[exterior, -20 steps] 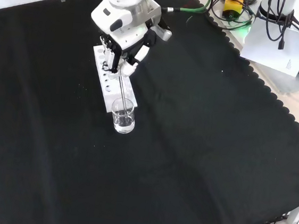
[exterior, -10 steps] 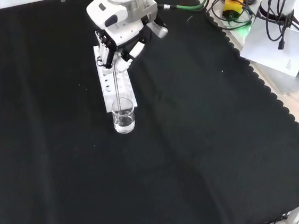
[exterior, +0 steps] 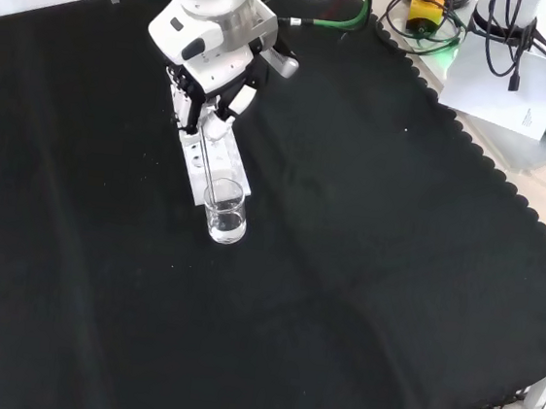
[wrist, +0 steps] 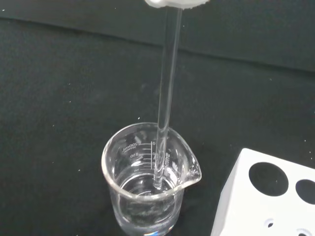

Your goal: Stir in the beaker to the left of the white test tube rack with the glass rod.

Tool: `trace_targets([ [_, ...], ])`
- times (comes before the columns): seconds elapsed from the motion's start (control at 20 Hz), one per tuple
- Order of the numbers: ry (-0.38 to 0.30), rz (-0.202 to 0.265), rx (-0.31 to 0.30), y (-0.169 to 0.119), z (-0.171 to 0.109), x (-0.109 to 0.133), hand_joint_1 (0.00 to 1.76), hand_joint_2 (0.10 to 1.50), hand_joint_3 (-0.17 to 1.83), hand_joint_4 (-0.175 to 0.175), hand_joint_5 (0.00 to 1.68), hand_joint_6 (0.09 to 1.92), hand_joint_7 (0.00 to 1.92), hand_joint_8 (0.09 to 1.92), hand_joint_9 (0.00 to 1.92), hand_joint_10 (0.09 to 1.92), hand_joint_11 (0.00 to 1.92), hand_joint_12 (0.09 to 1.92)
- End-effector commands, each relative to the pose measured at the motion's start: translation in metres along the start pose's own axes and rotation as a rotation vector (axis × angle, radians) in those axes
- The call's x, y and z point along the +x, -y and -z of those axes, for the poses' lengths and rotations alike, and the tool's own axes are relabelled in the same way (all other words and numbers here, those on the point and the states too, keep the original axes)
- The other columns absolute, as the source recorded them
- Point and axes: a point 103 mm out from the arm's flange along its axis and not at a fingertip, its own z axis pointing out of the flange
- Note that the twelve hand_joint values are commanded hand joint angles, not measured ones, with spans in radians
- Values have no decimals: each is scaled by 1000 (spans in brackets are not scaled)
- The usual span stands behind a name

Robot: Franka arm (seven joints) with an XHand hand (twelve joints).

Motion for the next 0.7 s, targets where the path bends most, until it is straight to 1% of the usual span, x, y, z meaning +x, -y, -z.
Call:
trace_targets([
  [0.05,0,12,-12,24,5,8,1315,1062,-84,-175,1290,160,1197,967,1576,876,1620,640],
  [0.25,9,2,-15,33,7,3,1315,1062,-84,-175,1291,159,1197,968,1576,875,1620,640],
  [0.45,13,-6,-11,27,7,-4,1315,1062,-84,-175,1291,157,1197,968,1576,875,1620,640],
  [0.55,11,2,-11,23,6,-2,1315,1062,-84,-175,1291,157,1198,967,1577,875,1620,639],
  [0.7,6,24,-11,16,4,8,1315,1062,-83,-175,1292,156,1198,966,1577,874,1620,639],
])
